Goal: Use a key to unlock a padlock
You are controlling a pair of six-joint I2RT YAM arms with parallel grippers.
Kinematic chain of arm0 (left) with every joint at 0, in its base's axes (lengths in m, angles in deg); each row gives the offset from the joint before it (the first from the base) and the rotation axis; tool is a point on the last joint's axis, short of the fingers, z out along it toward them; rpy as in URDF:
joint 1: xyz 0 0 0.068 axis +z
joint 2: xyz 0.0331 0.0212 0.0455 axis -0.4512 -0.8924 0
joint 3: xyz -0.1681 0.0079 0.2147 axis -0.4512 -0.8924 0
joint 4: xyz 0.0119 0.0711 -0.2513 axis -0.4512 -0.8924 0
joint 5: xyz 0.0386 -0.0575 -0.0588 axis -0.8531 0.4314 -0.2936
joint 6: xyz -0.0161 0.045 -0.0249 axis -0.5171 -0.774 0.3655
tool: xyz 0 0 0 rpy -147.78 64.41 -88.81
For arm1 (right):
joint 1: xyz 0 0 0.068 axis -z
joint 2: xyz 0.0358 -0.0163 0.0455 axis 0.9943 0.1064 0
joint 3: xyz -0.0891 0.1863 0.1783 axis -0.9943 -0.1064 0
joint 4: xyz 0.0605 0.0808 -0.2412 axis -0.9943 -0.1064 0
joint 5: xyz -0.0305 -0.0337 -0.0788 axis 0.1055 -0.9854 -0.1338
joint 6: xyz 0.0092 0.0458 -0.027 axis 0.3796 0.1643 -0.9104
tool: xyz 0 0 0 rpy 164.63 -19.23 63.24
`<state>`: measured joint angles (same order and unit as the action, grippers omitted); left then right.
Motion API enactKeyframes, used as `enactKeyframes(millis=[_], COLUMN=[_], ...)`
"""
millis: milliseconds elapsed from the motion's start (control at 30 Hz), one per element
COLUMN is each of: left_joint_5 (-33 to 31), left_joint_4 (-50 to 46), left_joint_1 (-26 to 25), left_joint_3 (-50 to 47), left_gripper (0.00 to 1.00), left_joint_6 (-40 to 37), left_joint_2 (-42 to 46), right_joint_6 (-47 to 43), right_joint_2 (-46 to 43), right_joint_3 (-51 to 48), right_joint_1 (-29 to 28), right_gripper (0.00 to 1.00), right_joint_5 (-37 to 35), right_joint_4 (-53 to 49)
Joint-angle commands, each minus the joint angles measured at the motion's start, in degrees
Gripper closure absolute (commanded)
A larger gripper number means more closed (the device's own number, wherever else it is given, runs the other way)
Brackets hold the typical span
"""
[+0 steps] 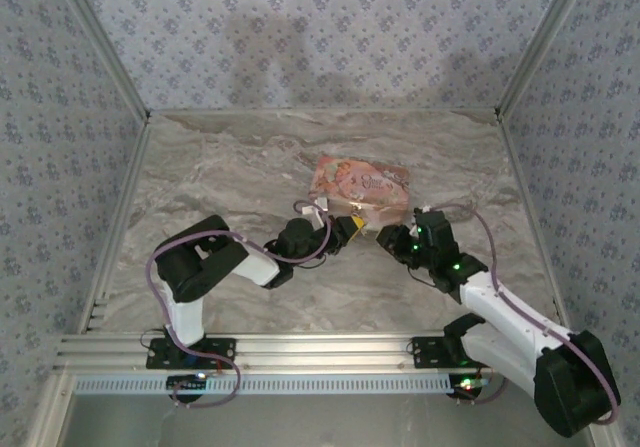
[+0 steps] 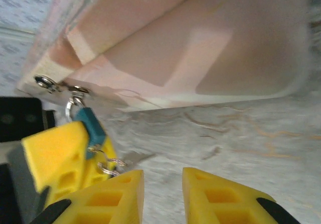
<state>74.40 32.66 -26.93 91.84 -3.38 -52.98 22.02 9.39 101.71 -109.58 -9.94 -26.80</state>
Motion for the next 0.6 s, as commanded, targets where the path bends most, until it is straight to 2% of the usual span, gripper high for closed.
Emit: enactKeyframes(millis=[0,233,367,567], left_joint_5=[0.91,1.04,1.21,1.65], left_joint_4=[1.88,0.31,0.33,0.04], left_joint_1=[0.06,0.04,0.11,0.22], left_joint_3=[0.63,0.84,1.07,1.15], left_gripper=[1.00,1.00,1.00,1.00], left_joint_6=[-0.78,-1.09,-0.61,-0.12], left_joint_2=[3.35,4.56,4.83,5.63], right_joint_6=[-14.15,-28.13,-32.74,-38.13], right_joint_2=[-1.35,-0.63,0.80,4.54], right_joint_3=[5.25,10.76,12.02,14.74], right_joint_1=[0.42,-2.57,-4.61,-7.55], right_gripper=[0.71,0.62,0.59,0.56], right_joint_5=[-0.53,-2.39,-2.03,-5.84], right_joint_4=[-13.83,-14.65,-11.57,-11.34])
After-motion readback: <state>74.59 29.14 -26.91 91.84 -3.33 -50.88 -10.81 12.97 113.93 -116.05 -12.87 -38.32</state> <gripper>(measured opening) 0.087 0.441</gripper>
